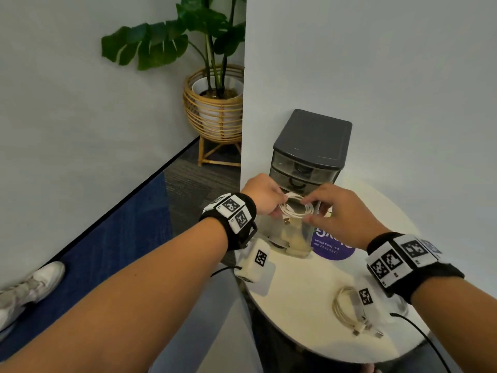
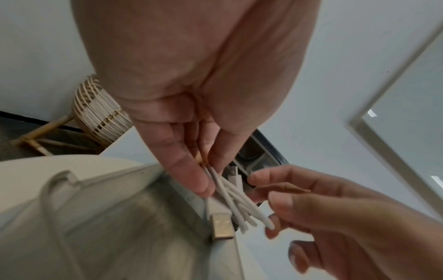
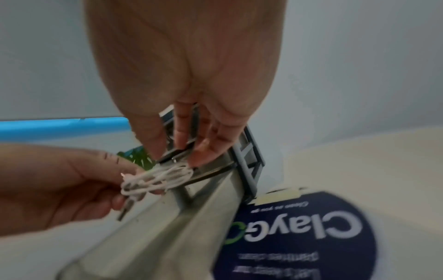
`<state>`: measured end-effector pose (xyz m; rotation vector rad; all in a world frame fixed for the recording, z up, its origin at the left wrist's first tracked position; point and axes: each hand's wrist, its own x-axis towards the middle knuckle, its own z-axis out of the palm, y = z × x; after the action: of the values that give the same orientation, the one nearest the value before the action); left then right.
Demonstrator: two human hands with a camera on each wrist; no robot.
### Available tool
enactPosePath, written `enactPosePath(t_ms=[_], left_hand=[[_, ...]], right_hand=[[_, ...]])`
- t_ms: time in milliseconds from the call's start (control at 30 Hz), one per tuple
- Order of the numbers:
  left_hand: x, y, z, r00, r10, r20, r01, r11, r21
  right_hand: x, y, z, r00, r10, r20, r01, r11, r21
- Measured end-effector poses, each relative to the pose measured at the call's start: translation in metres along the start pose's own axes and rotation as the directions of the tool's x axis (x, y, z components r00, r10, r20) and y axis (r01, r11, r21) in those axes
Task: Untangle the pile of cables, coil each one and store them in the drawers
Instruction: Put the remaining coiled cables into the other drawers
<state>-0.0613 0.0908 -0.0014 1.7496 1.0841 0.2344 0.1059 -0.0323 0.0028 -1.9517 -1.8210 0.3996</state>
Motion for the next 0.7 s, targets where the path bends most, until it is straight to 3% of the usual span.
enactPosePath(t_ms=[133,367,467,567,700], left_hand=[[0.006,-0.003,0.006,1.000,0.000,0.016,-0.001,0.999,0.050],[0.007,-0.008,-0.002,0.974,0.123,-0.189,-0.064,0.955,0.291],[0.012,-0.018,-0.005,0.990,0.053,-0.127,-0.013,0.956,0.293],[0.014,-0.026,-0.003,0.998,-0.005,-0.060,0.024,0.951,0.309],[0.015,-0.029,-0.004,0.998,-0.007,-0.070,0.028,0.954,0.300]], right_hand=[[0.002,0.002,0.011,0.982,-0.133,0.132,0.155,0.973,-0.173],[0.019,0.004,0.029,0.984,-0.047,0.174,0.112,0.916,-0.384],[0.024,-0.001,0.035,0.987,-0.008,0.157,0.082,0.879,-0.470],[0.028,-0.002,0.039,0.989,-0.042,0.144,0.103,0.888,-0.448],[0.027,-0.003,0.036,0.965,-0.114,0.235,0.212,0.869,-0.447]])
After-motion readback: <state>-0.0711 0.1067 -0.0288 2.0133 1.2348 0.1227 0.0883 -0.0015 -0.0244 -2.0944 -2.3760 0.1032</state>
